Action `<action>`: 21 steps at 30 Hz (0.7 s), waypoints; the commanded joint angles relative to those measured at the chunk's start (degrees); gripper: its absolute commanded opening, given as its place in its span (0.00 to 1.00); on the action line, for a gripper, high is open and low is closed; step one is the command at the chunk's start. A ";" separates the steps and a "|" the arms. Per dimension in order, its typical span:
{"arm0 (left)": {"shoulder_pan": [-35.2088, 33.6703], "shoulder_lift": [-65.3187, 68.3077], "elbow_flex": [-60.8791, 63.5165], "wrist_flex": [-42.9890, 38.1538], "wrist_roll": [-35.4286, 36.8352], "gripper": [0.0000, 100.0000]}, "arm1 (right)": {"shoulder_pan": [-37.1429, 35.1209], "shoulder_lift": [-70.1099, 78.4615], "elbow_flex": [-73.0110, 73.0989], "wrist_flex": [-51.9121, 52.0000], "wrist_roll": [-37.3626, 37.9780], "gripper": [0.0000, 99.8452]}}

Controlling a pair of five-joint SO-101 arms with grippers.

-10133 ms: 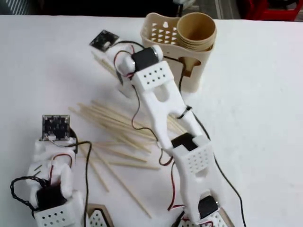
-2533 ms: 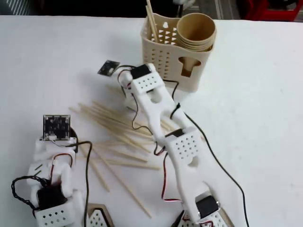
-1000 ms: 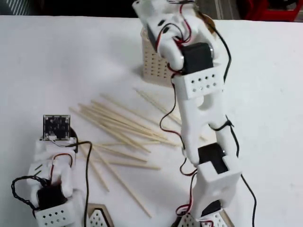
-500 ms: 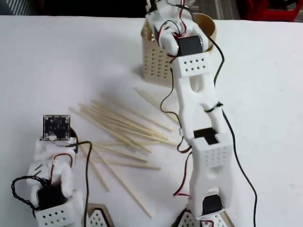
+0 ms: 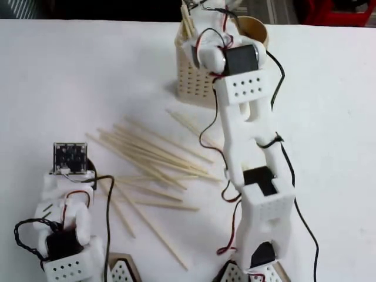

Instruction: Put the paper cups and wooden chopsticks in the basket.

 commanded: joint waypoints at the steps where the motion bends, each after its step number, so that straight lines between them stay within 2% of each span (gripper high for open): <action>1: -0.13 -0.66 -0.44 -1.49 -0.62 0.15 | -2.86 -4.70 -1.67 10.24 5.01 0.16; 4: -0.13 -0.66 -0.44 -1.49 -0.62 0.15 | -5.85 -4.70 -0.53 16.57 10.55 0.16; 12: -0.13 -0.66 -0.44 -1.49 -0.62 0.15 | -8.48 -5.23 17.23 16.13 20.40 0.15; 18: -0.13 -0.66 -0.44 -1.49 -0.62 0.15 | -5.85 -4.79 28.40 9.36 21.36 0.15; 21: -0.13 -0.66 -0.44 -1.49 -0.62 0.15 | -4.53 -2.24 32.88 5.49 21.36 0.19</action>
